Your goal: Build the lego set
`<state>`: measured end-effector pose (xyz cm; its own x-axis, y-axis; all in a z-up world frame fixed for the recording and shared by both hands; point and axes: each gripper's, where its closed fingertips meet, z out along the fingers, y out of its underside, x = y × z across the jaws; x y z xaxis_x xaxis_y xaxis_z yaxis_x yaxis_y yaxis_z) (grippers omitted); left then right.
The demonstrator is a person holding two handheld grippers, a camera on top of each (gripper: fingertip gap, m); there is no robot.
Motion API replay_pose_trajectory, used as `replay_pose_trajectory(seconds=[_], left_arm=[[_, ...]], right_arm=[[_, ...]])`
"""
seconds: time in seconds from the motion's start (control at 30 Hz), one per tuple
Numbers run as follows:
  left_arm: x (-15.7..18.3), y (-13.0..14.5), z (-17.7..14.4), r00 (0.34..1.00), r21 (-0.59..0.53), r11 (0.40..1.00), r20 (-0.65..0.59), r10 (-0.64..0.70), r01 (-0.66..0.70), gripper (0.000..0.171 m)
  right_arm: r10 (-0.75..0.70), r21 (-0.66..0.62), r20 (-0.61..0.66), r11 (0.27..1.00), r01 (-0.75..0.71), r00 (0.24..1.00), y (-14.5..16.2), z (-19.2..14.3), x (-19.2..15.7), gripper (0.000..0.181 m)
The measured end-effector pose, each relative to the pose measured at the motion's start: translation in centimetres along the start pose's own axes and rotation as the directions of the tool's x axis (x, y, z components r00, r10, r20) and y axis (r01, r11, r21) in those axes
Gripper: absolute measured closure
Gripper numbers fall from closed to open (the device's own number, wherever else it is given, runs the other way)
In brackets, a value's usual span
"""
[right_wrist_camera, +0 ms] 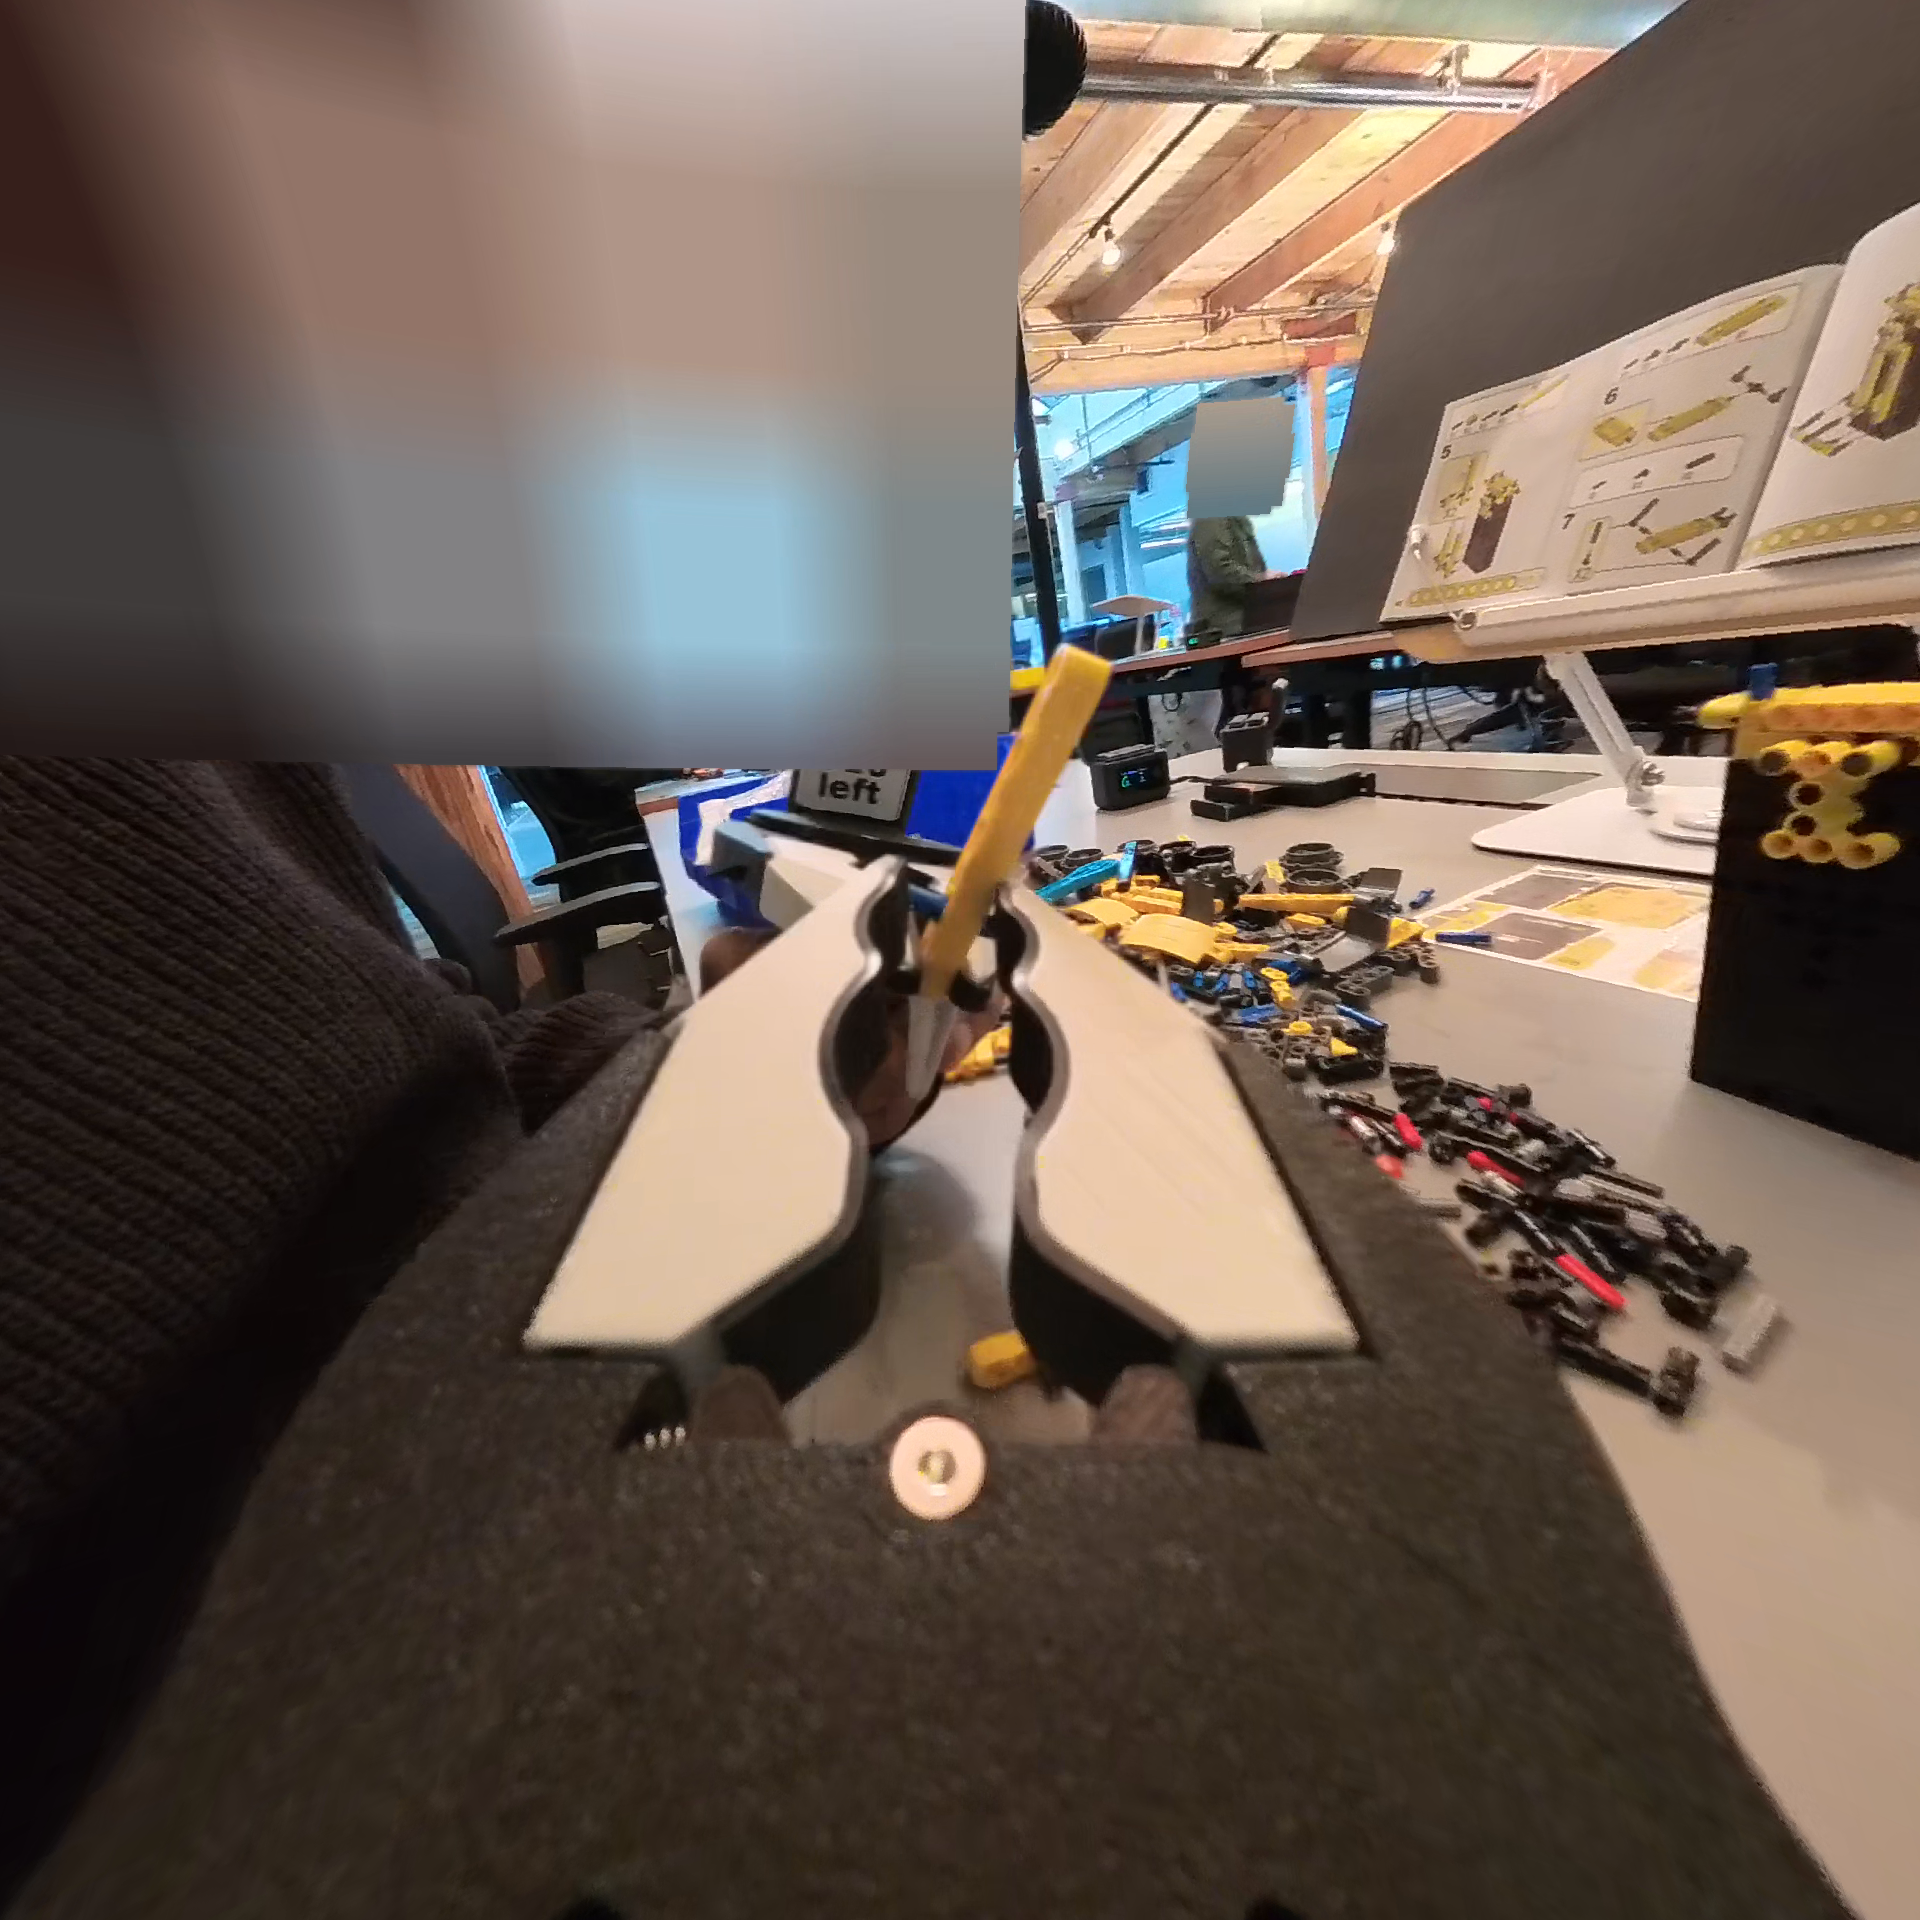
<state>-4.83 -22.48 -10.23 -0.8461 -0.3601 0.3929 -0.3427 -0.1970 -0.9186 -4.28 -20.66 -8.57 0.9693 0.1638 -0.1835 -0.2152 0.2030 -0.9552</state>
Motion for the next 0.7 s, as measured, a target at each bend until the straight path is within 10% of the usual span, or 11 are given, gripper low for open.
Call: replay_pose_trajectory(seconds=[0.47, 0.7], left_arm=[[-2.2, -0.7, -0.4, 0.994, 0.052, 0.998, 0.108, -0.024, 0.019, 0.147], [-5.3, -1.7, -2.9, 0.942, 0.109, 0.993, 0.327, -0.079, 0.045, 0.145]], right_arm=[[0.184, 0.052, -0.030, 0.982, -0.182, 0.982, -1.2, -1.0, 1.9, 0.165], [0.374, -0.353, -0.280, 0.816, -0.457, 0.884, 5.9, -3.5, 2.7, 0.164]])
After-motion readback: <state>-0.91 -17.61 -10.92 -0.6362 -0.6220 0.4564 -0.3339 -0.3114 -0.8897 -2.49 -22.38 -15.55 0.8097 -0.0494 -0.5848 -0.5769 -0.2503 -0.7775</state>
